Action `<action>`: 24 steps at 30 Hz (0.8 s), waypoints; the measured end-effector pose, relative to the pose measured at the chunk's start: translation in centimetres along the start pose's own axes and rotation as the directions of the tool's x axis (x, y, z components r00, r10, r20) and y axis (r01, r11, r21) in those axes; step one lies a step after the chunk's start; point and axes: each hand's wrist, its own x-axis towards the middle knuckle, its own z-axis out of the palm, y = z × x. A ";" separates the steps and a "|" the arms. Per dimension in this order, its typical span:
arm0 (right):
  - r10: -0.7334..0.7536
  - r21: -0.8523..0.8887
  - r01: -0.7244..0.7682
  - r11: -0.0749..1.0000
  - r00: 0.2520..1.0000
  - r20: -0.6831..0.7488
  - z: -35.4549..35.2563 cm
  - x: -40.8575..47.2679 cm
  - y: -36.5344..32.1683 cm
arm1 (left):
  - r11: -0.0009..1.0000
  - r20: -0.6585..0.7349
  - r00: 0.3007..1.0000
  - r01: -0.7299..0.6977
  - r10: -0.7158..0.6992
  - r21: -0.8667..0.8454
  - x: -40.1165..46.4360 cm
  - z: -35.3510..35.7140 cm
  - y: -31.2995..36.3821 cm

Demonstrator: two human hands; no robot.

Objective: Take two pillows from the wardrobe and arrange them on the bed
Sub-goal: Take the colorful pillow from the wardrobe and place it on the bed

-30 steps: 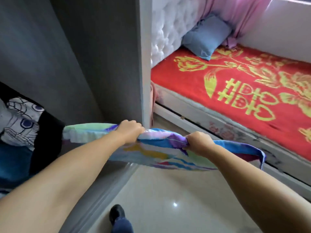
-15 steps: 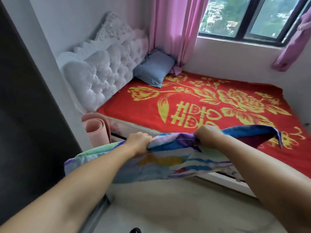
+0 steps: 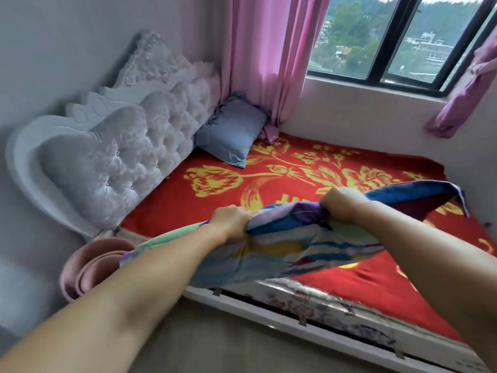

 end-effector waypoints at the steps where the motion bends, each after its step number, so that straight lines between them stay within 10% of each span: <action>1: -0.002 0.008 0.001 1.000 1.000 0.004 -0.8 1.8 0.2 | 1.000 0.002 1.000 0.005 -0.005 0.003 1.3 -0.4 -1.2; 24: -0.334 -0.042 0.351 0.935 0.916 0.224 -5.0 57.5 -8.5 | 0.850 0.261 0.860 0.491 -0.438 -0.191 26.3 10.3 -37.3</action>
